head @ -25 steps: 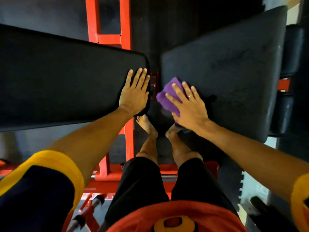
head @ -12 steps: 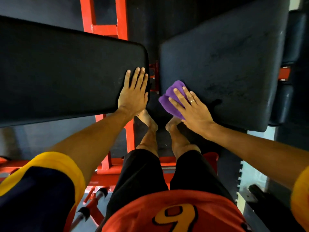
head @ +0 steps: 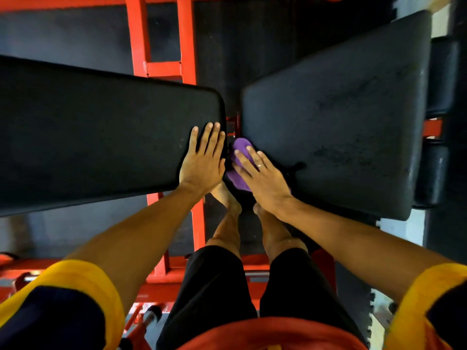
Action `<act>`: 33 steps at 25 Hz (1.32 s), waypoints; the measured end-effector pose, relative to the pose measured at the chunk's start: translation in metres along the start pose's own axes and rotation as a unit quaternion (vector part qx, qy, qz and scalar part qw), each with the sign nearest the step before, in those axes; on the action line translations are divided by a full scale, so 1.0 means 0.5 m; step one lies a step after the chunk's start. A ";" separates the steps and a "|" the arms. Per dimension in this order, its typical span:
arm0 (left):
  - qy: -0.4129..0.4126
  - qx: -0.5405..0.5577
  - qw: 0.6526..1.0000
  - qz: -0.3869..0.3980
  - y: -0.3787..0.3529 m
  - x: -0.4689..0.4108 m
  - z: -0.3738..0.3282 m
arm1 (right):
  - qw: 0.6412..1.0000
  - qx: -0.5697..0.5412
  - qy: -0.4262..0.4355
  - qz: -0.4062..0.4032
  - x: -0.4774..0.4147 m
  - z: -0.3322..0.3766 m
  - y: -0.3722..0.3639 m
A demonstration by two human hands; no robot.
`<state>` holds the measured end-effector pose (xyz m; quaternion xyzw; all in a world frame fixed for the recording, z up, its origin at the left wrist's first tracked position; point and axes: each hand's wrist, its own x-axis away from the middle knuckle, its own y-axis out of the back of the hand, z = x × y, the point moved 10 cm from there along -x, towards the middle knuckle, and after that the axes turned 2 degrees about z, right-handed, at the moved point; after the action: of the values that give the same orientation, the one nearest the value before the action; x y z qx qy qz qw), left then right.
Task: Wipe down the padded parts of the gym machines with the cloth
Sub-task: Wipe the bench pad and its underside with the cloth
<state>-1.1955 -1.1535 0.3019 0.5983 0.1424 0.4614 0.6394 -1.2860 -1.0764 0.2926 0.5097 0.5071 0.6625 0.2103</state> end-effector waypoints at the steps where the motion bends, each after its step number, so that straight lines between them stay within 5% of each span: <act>1: 0.002 0.005 1.000 0.004 -0.001 0.001 0.002 | 1.000 -0.012 -0.014 -0.014 0.035 -0.029 -0.003; 6: 0.001 0.003 1.000 0.017 -0.006 0.000 -0.003 | 0.995 -0.056 -0.070 -0.041 0.161 -0.121 -0.015; 14: 0.002 0.008 1.000 -0.008 0.006 0.003 -0.001 | 0.997 -0.078 -0.005 0.004 -0.006 -0.070 0.022; 19: 0.006 0.016 1.000 0.006 0.000 0.000 0.002 | 0.971 -0.150 -0.165 -0.083 0.147 -0.300 0.069; 23: 0.013 0.025 1.000 0.002 0.003 0.000 0.004 | 0.971 -0.148 -0.178 -0.056 0.178 -0.211 0.028; 28: 0.015 0.202 0.979 -0.030 0.021 -0.062 -0.072 | 0.981 -0.130 -0.129 -0.069 0.061 -0.194 0.039; 33: 0.102 0.398 0.910 -0.051 0.055 -0.150 -0.123 | 0.958 -0.140 -0.230 -0.103 0.075 -0.357 0.092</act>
<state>-1.2919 -1.1754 0.2837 0.7449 0.4088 0.3915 0.3532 -1.4486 -1.1466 0.3566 0.5589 0.3964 0.5667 0.4575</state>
